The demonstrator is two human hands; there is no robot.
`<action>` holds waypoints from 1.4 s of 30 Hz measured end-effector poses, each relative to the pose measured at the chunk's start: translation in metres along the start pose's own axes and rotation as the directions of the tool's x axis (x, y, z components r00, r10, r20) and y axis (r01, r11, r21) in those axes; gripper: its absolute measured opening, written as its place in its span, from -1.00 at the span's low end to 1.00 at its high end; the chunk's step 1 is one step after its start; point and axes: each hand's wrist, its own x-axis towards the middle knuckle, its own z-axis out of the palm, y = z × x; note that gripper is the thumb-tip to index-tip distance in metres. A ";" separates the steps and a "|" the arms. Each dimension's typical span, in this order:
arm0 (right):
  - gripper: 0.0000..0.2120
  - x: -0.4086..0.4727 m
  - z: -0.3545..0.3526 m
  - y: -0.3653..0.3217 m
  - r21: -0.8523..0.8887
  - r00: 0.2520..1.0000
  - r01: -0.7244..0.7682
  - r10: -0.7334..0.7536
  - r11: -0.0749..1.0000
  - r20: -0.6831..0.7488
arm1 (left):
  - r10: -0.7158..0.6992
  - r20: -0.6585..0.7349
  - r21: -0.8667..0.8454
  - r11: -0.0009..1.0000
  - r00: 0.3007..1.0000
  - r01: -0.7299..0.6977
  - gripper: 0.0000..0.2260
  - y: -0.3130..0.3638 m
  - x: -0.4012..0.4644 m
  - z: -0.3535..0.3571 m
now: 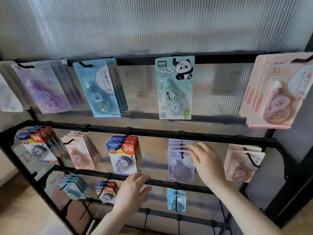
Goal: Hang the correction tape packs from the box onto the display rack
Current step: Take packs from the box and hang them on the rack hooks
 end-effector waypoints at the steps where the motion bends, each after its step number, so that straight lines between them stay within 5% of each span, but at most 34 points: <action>1: -0.78 -0.001 -0.002 0.001 -0.007 1.000 -0.009 0.009 1.000 -0.011 | 0.010 -0.019 0.016 1.000 1.000 -0.010 -0.74 0.001 0.000 0.000; 22: -0.50 -0.078 -0.010 0.025 -0.091 0.991 -0.101 0.108 0.991 0.079 | -0.034 -0.063 0.211 0.976 0.997 0.047 -0.69 0.021 -0.035 0.005; 32: -0.53 -0.089 0.006 -0.018 -0.073 0.980 -0.089 0.101 0.993 0.173 | -0.112 -0.009 0.150 0.982 0.994 0.112 -0.45 0.013 -0.048 -0.013; 42: -0.59 -0.091 0.064 -0.105 -0.097 0.947 -0.134 0.156 0.986 0.280 | -0.122 0.026 0.107 0.987 0.992 0.119 -0.43 -0.072 -0.069 -0.051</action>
